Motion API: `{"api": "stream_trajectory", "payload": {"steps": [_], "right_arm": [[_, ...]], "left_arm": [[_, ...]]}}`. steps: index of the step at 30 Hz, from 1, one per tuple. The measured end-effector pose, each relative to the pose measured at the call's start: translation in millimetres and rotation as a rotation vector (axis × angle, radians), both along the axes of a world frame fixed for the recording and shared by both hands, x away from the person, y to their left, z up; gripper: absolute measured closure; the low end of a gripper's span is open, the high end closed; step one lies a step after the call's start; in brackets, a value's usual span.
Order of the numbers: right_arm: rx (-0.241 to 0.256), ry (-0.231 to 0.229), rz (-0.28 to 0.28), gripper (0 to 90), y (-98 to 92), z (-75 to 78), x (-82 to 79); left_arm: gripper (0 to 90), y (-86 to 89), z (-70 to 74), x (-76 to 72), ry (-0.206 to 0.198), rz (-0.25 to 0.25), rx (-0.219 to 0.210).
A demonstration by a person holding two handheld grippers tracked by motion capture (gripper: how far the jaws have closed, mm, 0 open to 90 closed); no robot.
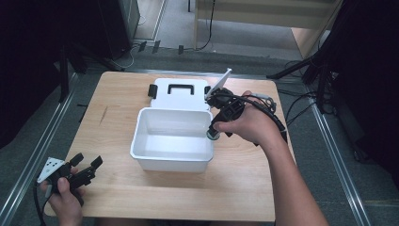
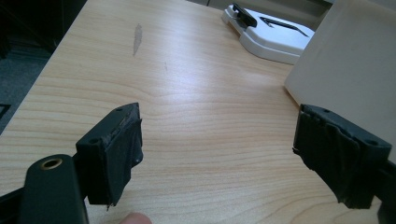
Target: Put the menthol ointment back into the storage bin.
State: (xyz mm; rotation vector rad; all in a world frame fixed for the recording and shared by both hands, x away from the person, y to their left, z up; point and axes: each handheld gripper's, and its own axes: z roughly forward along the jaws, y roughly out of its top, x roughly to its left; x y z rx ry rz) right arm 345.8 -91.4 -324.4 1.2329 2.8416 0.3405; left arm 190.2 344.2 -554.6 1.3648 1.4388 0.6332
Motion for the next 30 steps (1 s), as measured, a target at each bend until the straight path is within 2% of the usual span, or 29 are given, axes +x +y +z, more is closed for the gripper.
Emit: {"api": "stream_trajectory", "payload": {"steps": [5,9,17,22,27,30], "right_arm": [[0.009,0.004,0.040,51.5,17.7,-5.4,0.3],[-0.016,0.009,0.075,51.5,33.9,-14.9,2.2],[-0.052,-0.019,0.118,51.4,41.9,-30.3,7.3],[-0.060,-0.056,0.151,51.4,41.7,-39.1,9.7],[-0.088,-0.103,0.269,51.3,44.8,-53.1,9.0],[-0.112,-0.104,0.291,51.3,46.5,-58.1,8.8]], "left_arm": [[16.1,0.4,0.0,-0.1,-0.002,0.000,-0.003],[16.2,0.2,0.0,-0.3,-0.002,0.000,-0.003],[16.1,0.0,0.0,-0.3,-0.001,0.000,0.003],[16.1,0.1,0.1,-0.3,0.000,-0.001,0.003],[16.1,0.0,0.0,-0.2,-0.001,0.001,-0.001],[16.1,0.0,0.0,-0.1,-0.001,0.002,-0.004]]}}
